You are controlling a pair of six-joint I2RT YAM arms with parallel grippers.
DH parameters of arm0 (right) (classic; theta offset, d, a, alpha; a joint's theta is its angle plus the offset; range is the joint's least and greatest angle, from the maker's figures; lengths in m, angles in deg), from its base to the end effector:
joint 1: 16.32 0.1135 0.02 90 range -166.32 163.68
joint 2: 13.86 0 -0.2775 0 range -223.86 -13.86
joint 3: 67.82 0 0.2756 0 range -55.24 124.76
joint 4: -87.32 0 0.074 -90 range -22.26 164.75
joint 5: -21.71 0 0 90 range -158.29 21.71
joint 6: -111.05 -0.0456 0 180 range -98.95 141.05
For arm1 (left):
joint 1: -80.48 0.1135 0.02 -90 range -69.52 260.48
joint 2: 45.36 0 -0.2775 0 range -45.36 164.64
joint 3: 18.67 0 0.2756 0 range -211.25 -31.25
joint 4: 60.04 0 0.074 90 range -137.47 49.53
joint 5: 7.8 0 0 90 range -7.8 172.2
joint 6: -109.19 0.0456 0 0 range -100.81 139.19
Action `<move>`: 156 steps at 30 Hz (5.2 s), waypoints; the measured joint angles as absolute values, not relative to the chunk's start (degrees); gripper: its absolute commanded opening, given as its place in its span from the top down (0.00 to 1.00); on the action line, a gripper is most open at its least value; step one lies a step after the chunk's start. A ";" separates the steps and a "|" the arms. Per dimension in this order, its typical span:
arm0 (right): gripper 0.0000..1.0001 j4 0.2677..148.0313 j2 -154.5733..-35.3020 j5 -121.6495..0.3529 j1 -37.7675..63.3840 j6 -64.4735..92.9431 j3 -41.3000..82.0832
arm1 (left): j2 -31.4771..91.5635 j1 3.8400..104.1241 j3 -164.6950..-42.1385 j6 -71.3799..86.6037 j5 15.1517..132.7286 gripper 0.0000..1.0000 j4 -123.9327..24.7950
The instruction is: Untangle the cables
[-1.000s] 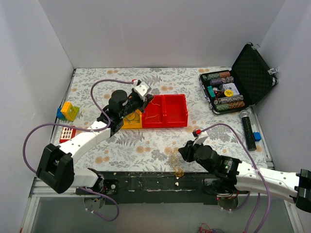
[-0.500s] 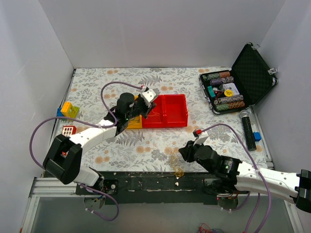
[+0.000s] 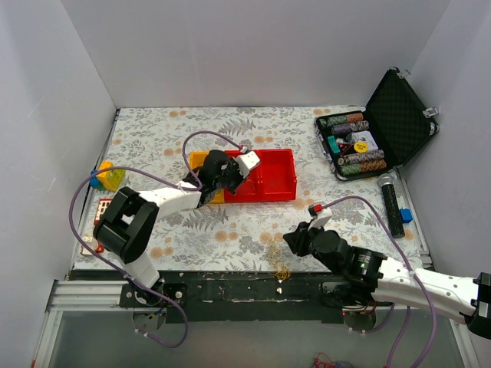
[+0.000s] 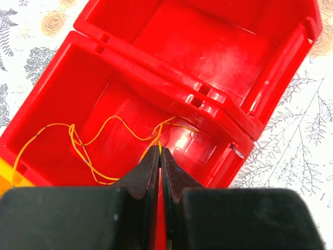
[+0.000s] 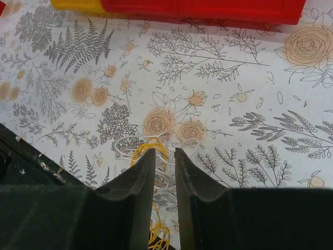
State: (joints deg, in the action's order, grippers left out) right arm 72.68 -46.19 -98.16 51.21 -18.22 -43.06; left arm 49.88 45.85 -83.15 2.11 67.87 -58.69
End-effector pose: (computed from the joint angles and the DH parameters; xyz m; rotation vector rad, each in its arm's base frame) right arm 0.0836 0.1427 0.1827 -0.1369 1.9718 0.7400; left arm 0.3081 -0.2265 0.1861 0.4895 2.1630 -0.7839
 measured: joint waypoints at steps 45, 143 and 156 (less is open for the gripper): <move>0.67 67.54 -41.84 -98.68 51.21 -18.41 -41.81 | 29.07 37.41 -88.20 3.73 65.56 0.02 -36.92; 0.49 84.18 -58.26 -90.46 51.21 2.74 -22.75 | 33.05 25.89 -107.56 -12.01 52.14 1.00 -24.85; 0.76 90.10 -64.53 -90.81 50.64 2.22 -21.88 | 33.29 27.25 -115.06 -17.12 50.04 1.00 -23.08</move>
